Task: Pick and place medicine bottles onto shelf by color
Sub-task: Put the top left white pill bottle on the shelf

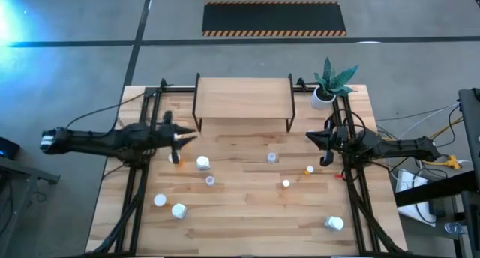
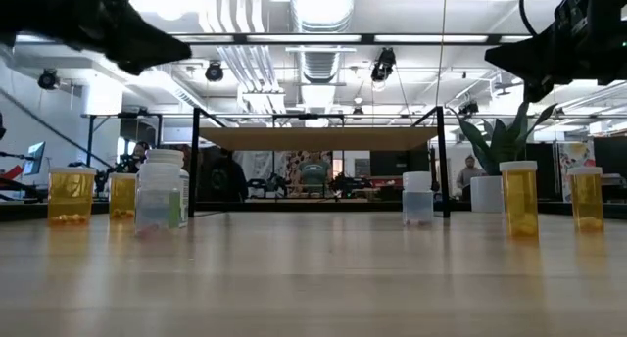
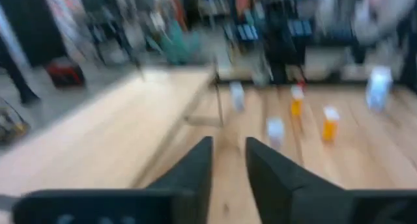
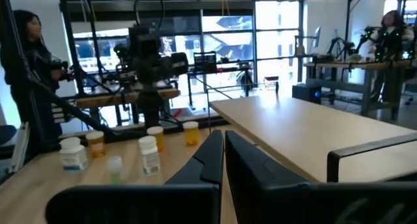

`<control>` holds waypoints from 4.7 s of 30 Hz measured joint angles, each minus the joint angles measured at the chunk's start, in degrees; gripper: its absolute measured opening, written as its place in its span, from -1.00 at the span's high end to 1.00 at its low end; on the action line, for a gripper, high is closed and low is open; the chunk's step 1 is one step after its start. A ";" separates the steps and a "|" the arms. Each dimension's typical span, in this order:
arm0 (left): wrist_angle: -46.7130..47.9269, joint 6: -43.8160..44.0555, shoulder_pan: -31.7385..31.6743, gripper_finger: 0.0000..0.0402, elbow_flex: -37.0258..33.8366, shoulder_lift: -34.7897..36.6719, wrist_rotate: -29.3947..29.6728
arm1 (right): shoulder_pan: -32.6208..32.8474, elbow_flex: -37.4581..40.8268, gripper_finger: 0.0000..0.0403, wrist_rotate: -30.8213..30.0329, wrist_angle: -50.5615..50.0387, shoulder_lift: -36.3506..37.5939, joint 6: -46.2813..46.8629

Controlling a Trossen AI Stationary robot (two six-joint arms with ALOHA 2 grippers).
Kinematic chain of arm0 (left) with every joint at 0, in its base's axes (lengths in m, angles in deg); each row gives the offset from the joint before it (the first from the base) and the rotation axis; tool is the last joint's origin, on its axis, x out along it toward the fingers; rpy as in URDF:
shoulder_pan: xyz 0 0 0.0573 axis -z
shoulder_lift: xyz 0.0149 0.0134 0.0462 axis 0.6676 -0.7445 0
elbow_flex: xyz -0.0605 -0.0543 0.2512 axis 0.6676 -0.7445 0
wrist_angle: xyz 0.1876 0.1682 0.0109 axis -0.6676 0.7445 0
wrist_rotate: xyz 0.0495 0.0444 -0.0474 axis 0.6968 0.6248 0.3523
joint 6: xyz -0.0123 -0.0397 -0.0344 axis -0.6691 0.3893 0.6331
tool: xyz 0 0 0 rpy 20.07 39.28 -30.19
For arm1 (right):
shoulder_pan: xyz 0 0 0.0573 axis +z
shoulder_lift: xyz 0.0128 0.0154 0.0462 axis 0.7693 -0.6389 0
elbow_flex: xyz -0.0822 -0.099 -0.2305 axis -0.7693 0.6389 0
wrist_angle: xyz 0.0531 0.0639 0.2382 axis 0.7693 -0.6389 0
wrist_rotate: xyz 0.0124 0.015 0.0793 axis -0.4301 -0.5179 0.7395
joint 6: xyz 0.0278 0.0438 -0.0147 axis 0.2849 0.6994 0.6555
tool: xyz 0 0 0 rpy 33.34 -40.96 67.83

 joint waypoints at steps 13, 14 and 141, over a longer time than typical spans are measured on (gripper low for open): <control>39.41 12.90 4.42 -0.33 32.64 -30.67 -7.20 | 0.00 0.00 0.96 0.32 -0.50 -0.17 -3.35; 42.42 14.80 5.16 -0.34 34.68 -32.13 -6.96 | 0.00 -0.02 0.96 0.34 -0.51 -0.30 -3.35; -1.09 23.68 -26.07 0.04 47.11 -63.19 42.79 | 0.00 -0.01 0.96 -1.58 0.04 -0.30 -6.30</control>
